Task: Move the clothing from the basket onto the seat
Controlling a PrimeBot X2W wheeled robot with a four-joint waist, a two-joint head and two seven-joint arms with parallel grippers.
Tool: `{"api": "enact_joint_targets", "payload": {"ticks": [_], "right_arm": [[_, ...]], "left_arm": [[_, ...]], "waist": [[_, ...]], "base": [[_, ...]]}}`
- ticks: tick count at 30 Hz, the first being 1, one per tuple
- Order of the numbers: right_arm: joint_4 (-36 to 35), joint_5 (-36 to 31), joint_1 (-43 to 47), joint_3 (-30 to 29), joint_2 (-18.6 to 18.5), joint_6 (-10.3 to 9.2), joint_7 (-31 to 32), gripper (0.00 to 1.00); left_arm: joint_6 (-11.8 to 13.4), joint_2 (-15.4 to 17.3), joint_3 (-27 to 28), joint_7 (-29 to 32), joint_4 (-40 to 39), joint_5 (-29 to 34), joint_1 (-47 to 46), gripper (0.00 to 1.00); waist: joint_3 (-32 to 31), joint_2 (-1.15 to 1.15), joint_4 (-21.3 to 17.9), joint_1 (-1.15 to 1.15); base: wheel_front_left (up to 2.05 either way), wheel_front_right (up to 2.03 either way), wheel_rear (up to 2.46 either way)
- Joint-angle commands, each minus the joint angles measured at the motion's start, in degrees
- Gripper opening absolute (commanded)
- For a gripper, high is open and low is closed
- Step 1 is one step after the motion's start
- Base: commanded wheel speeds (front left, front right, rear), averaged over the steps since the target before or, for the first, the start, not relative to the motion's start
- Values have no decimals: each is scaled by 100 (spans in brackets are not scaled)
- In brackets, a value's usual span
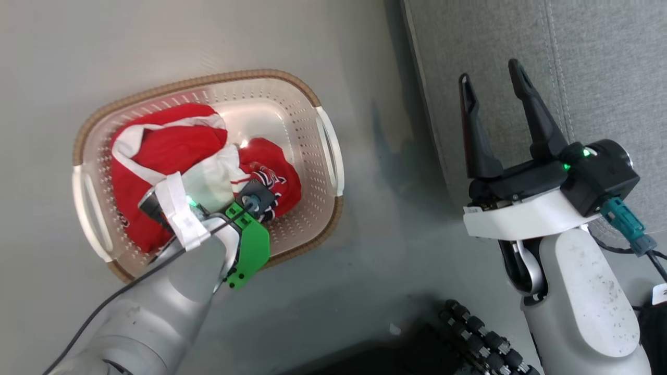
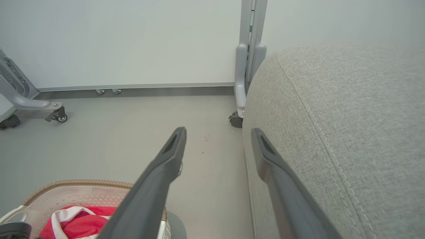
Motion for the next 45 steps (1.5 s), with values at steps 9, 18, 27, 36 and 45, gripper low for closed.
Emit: {"api": "enact_joint_targets", "payload": {"ticks": [9, 18, 27, 36, 45], "right_arm": [[127, -126, 444, -108, -132, 0, -28, 100], [205, -211, 915, -288, -209, 0, -27, 100], [150, -238, 1234, -344, -218, 0, 112, 100], [11, -281, 1427, -346, -205, 0, 260, 100], [-107, -275, 1640, -343, -214, 0, 401, 100]], "left_arm": [[35, -142, 246, -769, -244, -473, 488, 0], [306, -167, 764, -1133, -1167, -1090, 936, 0], [724, 305, 1731, -1148, -3598, -901, 1586, 0], [770, 507, 2777, -1149, -5691, -471, 2311, 0], [496, 246, 3593, -1149, -6920, -83, 2888, 0]], "waist": [[-1365, 0, 648, 0], [-2207, 0, 1026, 0], [-2703, 0, 1219, 0], [-3039, 0, 1274, 0], [-3373, 0, 1301, 0]], "base": [[0, 0, 0], [0, 0, 0], [0, 0, 0], [0, 0, 0], [0, 0, 0]]}}
